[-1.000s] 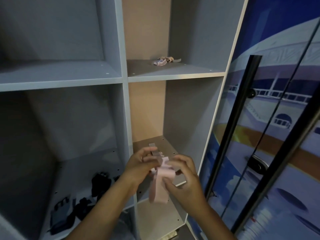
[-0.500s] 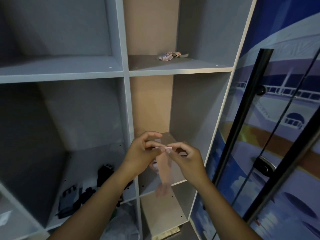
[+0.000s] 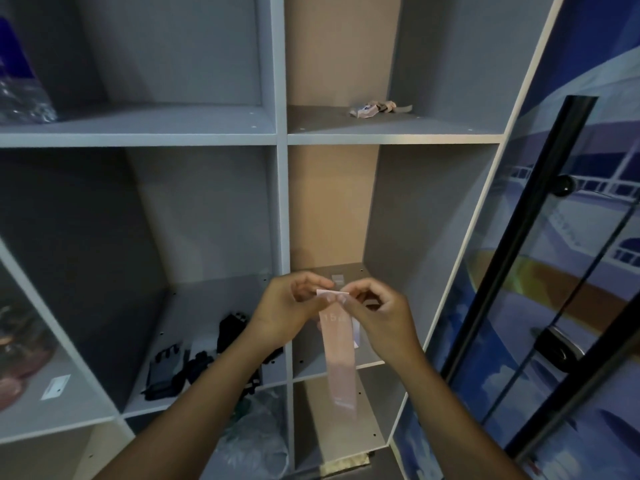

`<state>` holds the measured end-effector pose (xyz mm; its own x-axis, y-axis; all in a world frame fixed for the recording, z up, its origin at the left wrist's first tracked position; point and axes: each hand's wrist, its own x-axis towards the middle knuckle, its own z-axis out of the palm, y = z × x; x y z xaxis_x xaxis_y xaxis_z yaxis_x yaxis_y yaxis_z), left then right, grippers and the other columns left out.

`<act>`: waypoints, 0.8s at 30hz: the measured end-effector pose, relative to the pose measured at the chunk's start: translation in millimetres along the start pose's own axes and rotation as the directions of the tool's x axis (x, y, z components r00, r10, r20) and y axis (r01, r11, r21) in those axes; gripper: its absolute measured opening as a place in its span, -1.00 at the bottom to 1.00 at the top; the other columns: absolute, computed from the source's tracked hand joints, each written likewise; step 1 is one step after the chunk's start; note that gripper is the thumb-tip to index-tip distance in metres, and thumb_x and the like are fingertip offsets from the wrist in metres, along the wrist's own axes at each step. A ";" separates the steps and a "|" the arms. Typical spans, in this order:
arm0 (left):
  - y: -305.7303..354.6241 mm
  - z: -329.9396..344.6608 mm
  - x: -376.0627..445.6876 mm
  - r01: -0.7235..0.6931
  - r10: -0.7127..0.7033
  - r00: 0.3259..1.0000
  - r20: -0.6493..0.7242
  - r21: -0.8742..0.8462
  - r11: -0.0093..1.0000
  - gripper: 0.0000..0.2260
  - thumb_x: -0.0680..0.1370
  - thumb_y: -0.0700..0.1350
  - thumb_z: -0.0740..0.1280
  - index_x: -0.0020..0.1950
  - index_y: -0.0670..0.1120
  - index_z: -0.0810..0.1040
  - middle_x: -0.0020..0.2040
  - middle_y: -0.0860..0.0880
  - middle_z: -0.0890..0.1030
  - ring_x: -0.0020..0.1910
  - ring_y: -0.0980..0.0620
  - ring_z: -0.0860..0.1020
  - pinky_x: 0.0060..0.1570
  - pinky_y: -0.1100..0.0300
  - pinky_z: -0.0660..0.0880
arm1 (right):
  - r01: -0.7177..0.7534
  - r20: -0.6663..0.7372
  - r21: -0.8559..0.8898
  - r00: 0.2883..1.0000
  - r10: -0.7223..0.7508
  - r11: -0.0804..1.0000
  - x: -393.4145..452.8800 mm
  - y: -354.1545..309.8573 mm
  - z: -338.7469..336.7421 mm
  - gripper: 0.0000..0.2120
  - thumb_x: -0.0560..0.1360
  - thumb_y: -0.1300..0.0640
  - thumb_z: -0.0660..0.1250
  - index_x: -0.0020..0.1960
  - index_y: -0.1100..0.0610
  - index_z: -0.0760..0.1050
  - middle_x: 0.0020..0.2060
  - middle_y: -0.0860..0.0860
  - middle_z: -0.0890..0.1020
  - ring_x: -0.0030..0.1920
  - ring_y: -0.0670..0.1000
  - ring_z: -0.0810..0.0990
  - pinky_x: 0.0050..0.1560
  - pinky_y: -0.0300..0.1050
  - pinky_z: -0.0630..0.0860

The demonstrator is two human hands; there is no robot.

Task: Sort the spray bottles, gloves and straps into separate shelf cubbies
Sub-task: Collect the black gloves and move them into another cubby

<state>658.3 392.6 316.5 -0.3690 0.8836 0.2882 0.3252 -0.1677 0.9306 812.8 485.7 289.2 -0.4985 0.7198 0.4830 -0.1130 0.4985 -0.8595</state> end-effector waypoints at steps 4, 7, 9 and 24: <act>-5.2 -1.7 -1.7 -0.011 0.011 1.000 0.003 0.042 0.999 -0.93 0.49 -0.20 0.49 -0.05 -0.16 0.70 -0.17 -0.05 0.74 -0.23 0.05 0.69 -0.22 0.35 0.55 | -0.043 0.017 -0.008 0.999 0.043 0.999 -2.7 1.9 -0.2 -0.95 0.47 0.19 0.48 -0.10 0.07 0.64 -0.19 0.00 0.67 -0.13 0.06 0.64 -0.07 0.02 0.62; -7.2 -1.7 -2.2 -0.019 0.019 1.000 0.002 0.044 0.999 -0.94 0.50 -0.19 0.48 -0.06 -0.15 0.70 -0.16 -0.04 0.74 -0.21 0.06 0.69 -0.18 0.34 0.56 | -0.056 0.021 -0.004 0.998 0.056 0.998 -2.7 2.1 0.6 -0.96 0.47 0.20 0.49 -0.09 0.10 0.64 -0.20 -0.01 0.67 -0.14 0.03 0.64 -0.10 -0.09 0.60; -7.6 -1.9 -2.6 -0.019 0.019 1.000 0.007 0.042 0.999 -0.94 0.50 -0.20 0.47 -0.05 -0.15 0.70 -0.16 -0.03 0.74 -0.21 0.10 0.68 -0.18 0.36 0.54 | -0.047 0.020 -0.005 0.999 0.047 0.999 -2.2 2.4 1.6 -0.96 0.47 0.21 0.49 -0.09 0.11 0.64 -0.20 0.00 0.67 -0.15 0.03 0.64 -0.10 -0.10 0.59; -79.7 -37.2 -20.0 0.137 -0.133 0.981 -0.141 0.019 0.990 -0.92 0.52 -0.21 0.45 -0.02 -0.08 0.69 -0.11 0.01 0.72 -0.16 0.16 0.65 -0.11 0.33 0.58 | -0.194 -0.042 0.002 0.980 0.194 0.981 -5.6 54.9 -6.2 -0.82 0.51 0.27 0.42 -0.17 0.01 0.57 -0.23 0.00 0.64 -0.18 -0.01 0.61 -0.10 -0.06 0.52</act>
<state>607.3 372.0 245.0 -0.5282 0.8273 0.1912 0.2885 -0.0369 0.9568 814.7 512.0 240.3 -0.4748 0.8224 0.3134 -0.0156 0.3481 -0.9373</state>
